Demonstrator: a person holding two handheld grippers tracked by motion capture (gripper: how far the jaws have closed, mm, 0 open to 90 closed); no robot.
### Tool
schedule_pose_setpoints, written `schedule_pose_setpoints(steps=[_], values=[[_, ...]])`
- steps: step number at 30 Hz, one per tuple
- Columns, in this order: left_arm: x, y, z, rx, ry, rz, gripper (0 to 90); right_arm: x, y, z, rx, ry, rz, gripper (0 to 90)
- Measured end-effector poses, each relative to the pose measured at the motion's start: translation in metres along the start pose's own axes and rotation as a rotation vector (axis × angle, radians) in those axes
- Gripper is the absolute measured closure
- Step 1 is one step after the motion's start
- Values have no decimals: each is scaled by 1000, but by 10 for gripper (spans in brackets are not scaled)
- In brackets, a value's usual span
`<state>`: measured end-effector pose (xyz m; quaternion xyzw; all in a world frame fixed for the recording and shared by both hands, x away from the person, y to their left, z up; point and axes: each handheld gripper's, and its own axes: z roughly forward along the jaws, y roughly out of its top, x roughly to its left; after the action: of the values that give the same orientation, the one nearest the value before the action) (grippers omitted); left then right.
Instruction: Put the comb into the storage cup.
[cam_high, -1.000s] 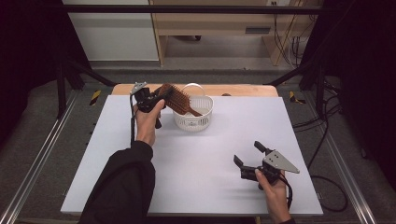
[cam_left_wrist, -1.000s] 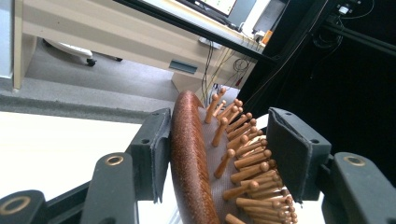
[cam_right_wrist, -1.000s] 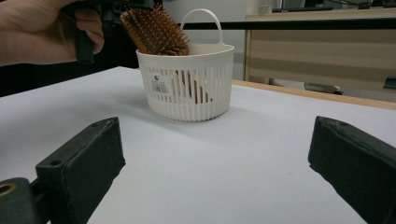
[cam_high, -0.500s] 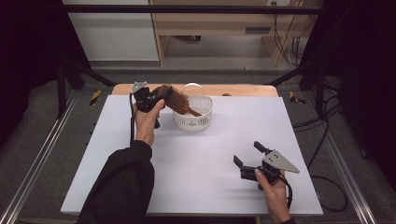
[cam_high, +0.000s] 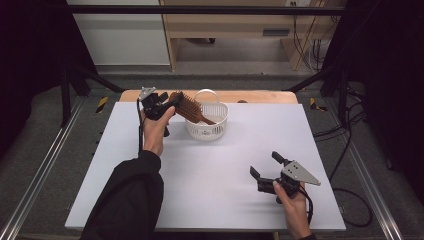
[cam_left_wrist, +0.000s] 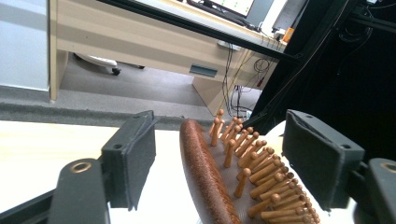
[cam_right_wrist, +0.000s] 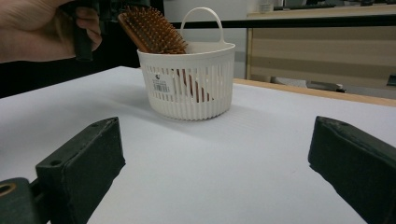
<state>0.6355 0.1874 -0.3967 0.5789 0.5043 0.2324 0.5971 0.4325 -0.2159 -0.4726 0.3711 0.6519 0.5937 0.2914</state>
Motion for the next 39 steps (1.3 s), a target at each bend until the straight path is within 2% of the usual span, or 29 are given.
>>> schedule_pose_setpoints(steps=[6,12,16,27,30,39], values=[[-2,2,-2,-2,25,33,154,0,0,0,1,-1,0,36],[-1,3,-5,0,36,33,82,0,0,0,1,-2,-1,36],[-1,5,-9,-3,43,61,79,0,0,0,1,-3,0,36],[-1,4,-22,-18,42,80,66,0,0,0,3,-3,-4,35],[-2,4,-25,-13,45,101,53,0,0,0,2,-4,-5,34],[-2,0,-34,-15,47,111,29,1,0,0,3,-4,-10,29]])
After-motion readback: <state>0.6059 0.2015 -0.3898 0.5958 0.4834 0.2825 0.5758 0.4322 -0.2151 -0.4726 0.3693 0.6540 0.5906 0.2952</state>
